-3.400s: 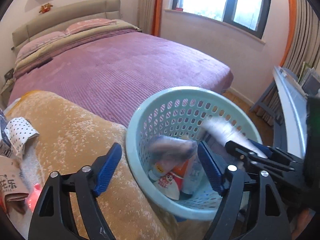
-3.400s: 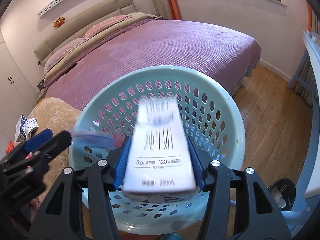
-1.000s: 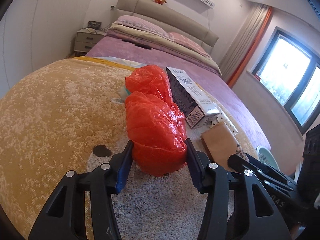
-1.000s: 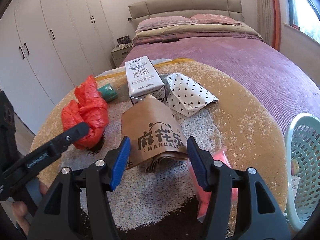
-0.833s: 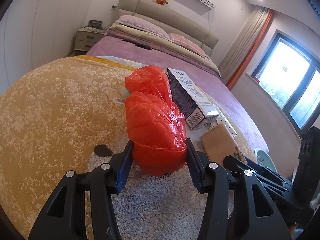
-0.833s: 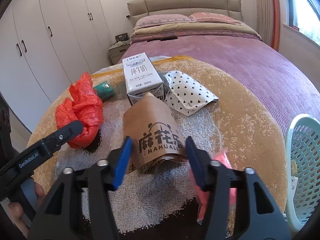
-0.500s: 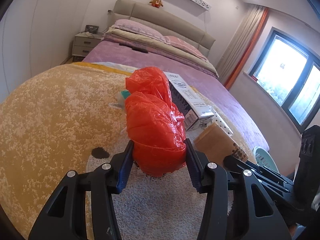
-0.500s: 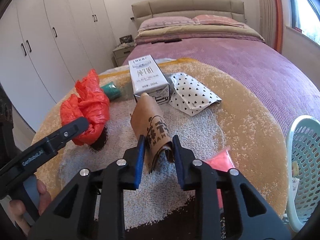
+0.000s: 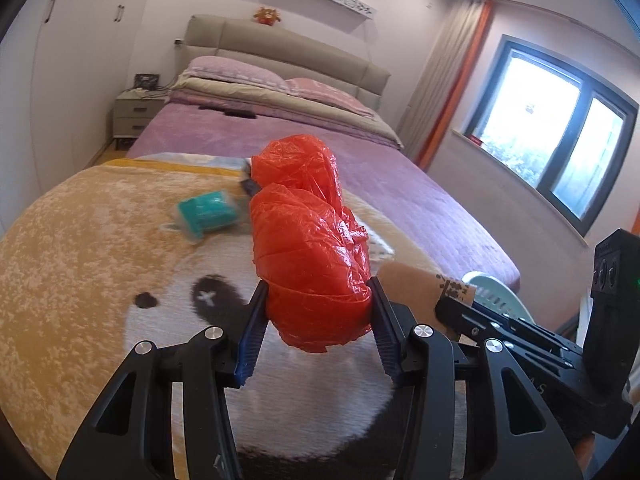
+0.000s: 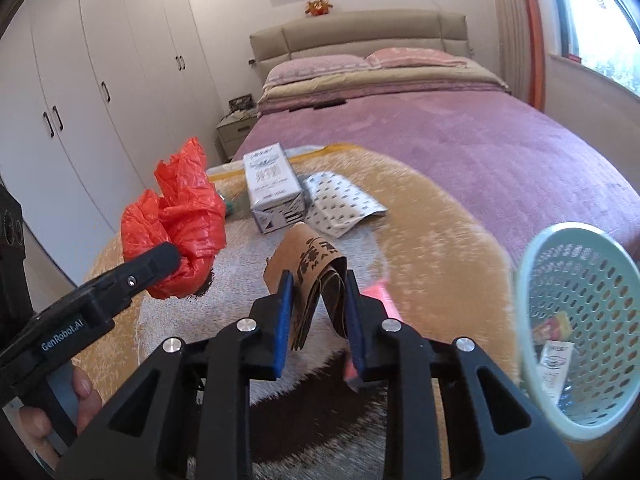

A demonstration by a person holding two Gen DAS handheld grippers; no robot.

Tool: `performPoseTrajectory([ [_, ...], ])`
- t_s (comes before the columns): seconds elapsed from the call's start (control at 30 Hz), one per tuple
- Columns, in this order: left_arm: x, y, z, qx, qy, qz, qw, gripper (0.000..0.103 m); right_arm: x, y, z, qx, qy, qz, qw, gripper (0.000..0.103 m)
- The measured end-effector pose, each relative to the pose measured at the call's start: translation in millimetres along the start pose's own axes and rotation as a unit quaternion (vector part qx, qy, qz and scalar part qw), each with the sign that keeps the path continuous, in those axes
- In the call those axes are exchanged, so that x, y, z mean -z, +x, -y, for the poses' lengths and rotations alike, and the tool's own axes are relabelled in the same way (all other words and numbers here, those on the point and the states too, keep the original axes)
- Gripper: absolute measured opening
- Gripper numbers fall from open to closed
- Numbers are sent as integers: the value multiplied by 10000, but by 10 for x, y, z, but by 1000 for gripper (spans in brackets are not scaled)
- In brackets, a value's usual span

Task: Collect trash
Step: 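Carry the red bag and paper bag over the basket and open both grippers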

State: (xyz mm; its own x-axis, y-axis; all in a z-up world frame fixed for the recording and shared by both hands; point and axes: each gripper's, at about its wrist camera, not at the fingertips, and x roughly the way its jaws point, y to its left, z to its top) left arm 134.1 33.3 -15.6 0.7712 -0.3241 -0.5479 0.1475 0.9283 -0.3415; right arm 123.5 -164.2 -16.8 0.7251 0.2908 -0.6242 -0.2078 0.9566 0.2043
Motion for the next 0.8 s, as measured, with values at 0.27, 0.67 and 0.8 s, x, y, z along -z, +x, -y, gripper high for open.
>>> performPoseTrajectory([
  [0.27, 48, 81, 493, 263, 402, -107, 9988, 46, 33, -445, 422, 308, 381, 359, 9982, 22],
  [0.67, 213, 506, 1476, 787, 1224, -455, 9883, 46, 208, -947, 1430, 1087, 1290, 665, 9834, 22],
  [0.8, 299, 700, 1760, 965, 1452, -659, 9825, 46, 307, -984, 1776, 1322, 1656, 630, 9753, 22],
])
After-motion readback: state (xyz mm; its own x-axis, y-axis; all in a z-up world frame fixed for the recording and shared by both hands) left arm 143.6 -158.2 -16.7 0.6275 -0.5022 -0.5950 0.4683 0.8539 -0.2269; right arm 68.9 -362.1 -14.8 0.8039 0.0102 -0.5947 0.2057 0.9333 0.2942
